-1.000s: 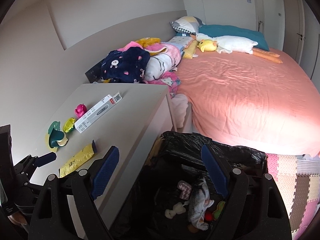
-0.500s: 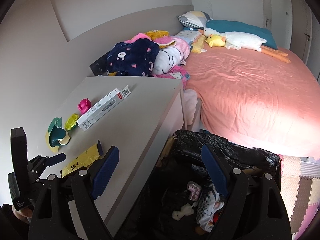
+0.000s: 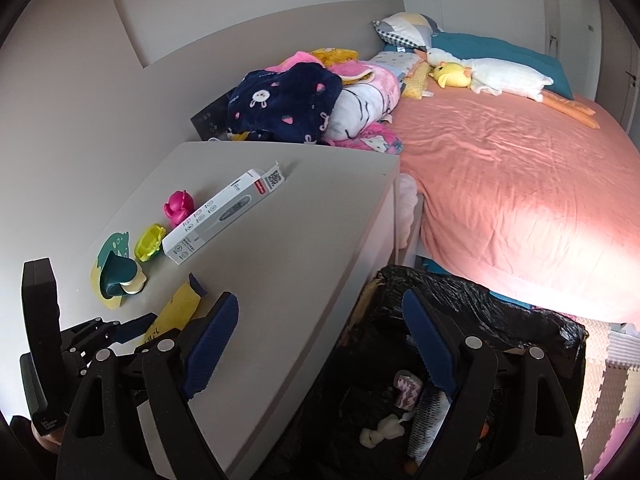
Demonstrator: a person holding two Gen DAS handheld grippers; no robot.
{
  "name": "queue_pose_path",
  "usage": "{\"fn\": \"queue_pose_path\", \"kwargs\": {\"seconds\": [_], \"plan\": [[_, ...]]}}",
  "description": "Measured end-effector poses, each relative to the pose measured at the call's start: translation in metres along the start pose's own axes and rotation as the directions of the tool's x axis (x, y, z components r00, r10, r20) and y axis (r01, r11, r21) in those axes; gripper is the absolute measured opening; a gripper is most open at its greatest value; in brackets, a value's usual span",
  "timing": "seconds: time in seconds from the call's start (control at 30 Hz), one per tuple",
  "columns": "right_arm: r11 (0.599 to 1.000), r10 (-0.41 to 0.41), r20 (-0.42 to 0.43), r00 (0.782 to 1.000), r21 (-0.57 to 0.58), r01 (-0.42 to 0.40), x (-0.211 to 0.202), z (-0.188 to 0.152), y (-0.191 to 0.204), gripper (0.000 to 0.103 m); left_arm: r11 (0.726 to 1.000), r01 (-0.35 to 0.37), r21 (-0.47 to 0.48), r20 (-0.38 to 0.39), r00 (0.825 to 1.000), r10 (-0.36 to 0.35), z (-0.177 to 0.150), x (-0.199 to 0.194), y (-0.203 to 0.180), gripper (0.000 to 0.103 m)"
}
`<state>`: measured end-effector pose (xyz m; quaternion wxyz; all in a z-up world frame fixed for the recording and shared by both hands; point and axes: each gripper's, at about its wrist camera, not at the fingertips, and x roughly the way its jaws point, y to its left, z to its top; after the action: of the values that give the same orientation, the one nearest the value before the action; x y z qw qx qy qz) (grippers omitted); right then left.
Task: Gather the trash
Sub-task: 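Grasp the yellow snack wrapper on the desk with the left tool, then grasp the white thermometer box with the right tool while the left tool holds the wrapper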
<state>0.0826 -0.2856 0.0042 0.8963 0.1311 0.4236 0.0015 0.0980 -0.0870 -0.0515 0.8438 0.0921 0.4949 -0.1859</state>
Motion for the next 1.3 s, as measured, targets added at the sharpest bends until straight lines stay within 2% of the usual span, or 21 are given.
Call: {"fn": "queue_pose_path", "kwargs": {"seconds": [0.07, 0.17, 0.5, 0.77, 0.97, 1.3], "plan": [[1.000, 0.007, -0.004, 1.000, -0.009, -0.007, 0.006, 0.004, 0.005, 0.084, 1.000, 0.009, -0.027, 0.012, 1.000, -0.009, -0.002, -0.003, 0.005, 0.029], [1.000, 0.020, -0.014, 1.000, -0.019, -0.020, 0.016, 0.010, 0.014, 0.084, 0.998, 0.010, -0.057, 0.034, 0.999, -0.008, -0.004, -0.009, 0.010, 0.025], [0.998, 0.056, -0.064, 0.996, -0.036, -0.059, 0.056, 0.028, 0.044, 0.084, 0.995, 0.007, -0.096, 0.054, 0.999, -0.002, -0.012, -0.025, 0.028, 0.023], [0.996, 0.053, -0.078, 0.996, -0.073, -0.058, 0.082, 0.042, 0.070, 0.084, 0.991, -0.007, -0.132, 0.097, 0.995, 0.020, -0.030, -0.058, 0.043, 0.023], [0.997, 0.018, -0.085, 0.996, -0.077, -0.024, 0.101, 0.054, 0.091, 0.084, 0.979, -0.047, -0.200, 0.111, 0.991, 0.071, -0.040, -0.078, 0.068, 0.023], [1.000, -0.014, -0.123, 0.992, 0.024, 0.017, 0.136, 0.068, 0.107, 0.084, 0.965, -0.069, -0.254, 0.140, 0.984, 0.108, -0.049, -0.101, 0.089, 0.023]]}}
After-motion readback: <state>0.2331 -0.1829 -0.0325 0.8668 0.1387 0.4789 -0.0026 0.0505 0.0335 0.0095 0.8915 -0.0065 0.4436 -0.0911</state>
